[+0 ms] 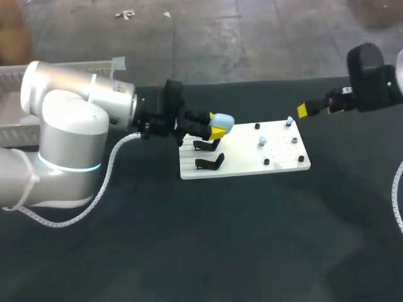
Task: Pick up each earbud case from the left stands, insert the matching earbuds, close the lid, and place the case in the box.
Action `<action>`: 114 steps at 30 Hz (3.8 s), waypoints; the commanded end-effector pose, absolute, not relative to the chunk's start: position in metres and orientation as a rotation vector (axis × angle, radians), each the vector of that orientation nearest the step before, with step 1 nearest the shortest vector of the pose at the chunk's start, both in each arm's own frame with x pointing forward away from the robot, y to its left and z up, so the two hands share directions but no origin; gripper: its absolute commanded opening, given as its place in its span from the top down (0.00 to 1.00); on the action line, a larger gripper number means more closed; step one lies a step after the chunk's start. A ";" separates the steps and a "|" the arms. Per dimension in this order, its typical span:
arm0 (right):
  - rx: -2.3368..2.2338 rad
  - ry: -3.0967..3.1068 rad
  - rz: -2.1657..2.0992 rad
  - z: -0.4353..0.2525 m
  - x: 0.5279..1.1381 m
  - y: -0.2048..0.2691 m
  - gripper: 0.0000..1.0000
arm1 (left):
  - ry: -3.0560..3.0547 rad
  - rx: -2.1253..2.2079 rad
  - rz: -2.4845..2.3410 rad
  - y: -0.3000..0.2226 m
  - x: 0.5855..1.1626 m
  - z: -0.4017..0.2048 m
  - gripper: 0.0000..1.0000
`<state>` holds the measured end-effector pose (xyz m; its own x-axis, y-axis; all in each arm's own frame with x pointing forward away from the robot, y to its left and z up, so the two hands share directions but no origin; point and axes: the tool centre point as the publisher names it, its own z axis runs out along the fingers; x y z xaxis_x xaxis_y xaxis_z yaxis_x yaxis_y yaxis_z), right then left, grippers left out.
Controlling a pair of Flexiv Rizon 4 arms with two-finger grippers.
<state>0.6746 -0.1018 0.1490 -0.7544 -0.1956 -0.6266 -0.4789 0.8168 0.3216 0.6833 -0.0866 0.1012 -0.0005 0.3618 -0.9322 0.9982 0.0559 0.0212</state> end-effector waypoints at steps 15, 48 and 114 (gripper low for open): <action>-0.640 2.407 0.778 0.133 0.673 -0.037 0.00 | 1.413 1.472 -0.970 -0.144 0.699 0.114 1.00; -0.640 2.475 0.466 0.156 0.695 -0.065 0.00 | 1.249 1.314 -1.137 -0.117 0.682 0.125 1.00; -0.670 2.949 -0.260 0.052 0.760 -0.089 0.13 | 1.240 1.213 -1.214 -0.096 0.687 0.143 1.00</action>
